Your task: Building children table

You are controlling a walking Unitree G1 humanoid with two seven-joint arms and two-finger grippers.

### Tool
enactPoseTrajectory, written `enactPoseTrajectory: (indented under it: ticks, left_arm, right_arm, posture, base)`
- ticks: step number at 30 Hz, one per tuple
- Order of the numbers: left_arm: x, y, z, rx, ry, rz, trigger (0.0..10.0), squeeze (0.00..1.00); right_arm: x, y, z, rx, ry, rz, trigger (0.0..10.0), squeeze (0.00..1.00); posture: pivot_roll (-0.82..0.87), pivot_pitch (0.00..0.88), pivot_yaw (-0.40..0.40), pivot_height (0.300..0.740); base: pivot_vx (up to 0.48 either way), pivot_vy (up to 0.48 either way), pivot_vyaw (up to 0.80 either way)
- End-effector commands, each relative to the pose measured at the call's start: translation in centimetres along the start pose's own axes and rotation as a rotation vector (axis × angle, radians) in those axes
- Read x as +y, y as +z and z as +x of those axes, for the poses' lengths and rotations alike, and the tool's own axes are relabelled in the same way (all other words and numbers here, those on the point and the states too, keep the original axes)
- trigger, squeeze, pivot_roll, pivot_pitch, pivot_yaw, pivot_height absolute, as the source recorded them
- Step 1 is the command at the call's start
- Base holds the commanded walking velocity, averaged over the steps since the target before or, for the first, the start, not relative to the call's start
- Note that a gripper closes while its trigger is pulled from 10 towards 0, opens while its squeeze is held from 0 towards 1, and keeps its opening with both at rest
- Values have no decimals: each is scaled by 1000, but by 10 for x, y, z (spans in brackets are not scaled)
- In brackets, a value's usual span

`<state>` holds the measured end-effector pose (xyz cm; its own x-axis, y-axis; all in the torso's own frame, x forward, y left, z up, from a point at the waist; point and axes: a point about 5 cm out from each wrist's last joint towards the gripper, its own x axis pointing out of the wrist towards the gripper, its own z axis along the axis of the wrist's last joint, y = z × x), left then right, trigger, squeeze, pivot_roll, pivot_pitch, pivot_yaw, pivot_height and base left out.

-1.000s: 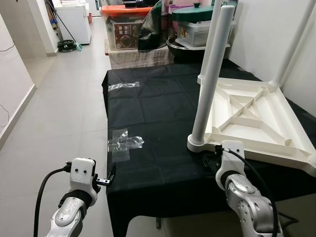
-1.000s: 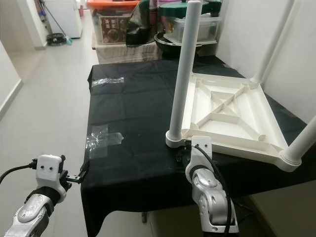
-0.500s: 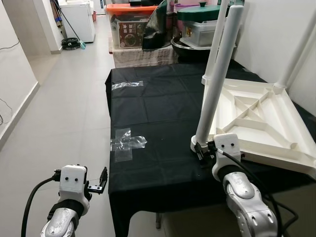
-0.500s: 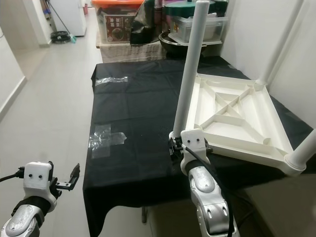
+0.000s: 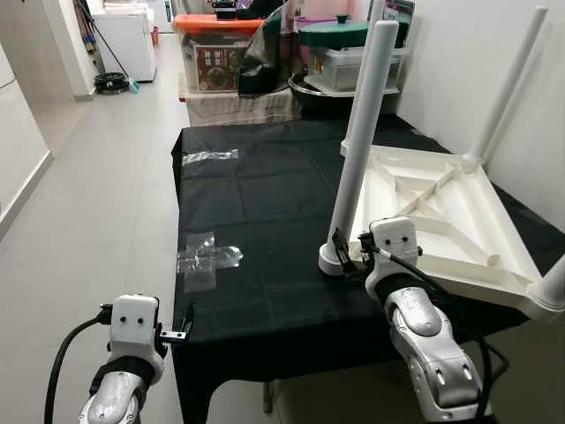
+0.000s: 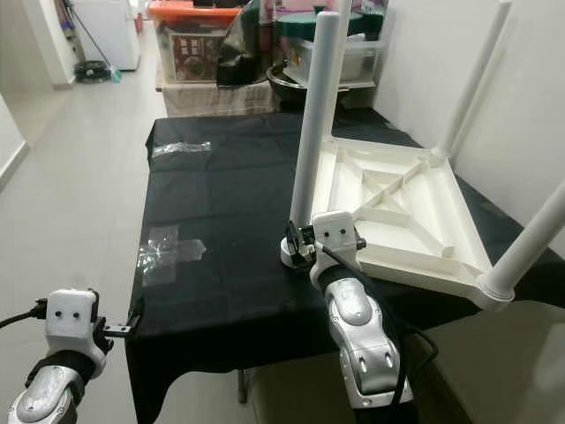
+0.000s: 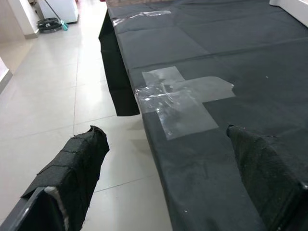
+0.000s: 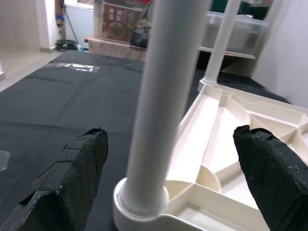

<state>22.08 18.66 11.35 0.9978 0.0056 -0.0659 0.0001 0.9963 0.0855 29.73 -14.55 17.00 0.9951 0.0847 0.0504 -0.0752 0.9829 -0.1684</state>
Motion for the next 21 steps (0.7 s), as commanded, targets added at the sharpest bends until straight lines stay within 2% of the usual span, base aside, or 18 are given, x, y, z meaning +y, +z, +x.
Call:
enactPoseTrajectory:
  ticks: [1,2,9,10,14,21]
  left_arm:
    - [0,1,0,4,5,8,10000,0]
    - [-1,1,1,4,5,7,10000,0]
    - [-2,1,1,5,2,4,10000,0]
    - [-2,2,1,4,1,3,10000,0]
    - [-2,3,2,1,-1,-1,10000,0]
    - [-3,3,3,0,-7,5,10000,0]
  right_arm:
    - [2,3,4,-24,12,13,10000,0]
    - [3,4,6,-27,14,19,10000,0]
    - [6,2,8,-6,27,23,10000,0]
    - [8,2,9,-21,36,-19,10000,0]
    - [13,4,9,-38,51,11,10000,0]
    - [9,2,11,-33,46,48,10000,0]
  posture:
    - [-13,0,-53,740]
    - [-13,0,-53,740]
    - [-8,0,-54,740]
    - [-8,0,-54,740]
    - [-5,0,-54,740]
    - [-2,0,-59,740]
  base:
    - [0,-480,0]
    - [0,-480,0]
    - [0,0,0]
    - [0,0,800]
    - [0,0,800]
    - [0,-480,104]
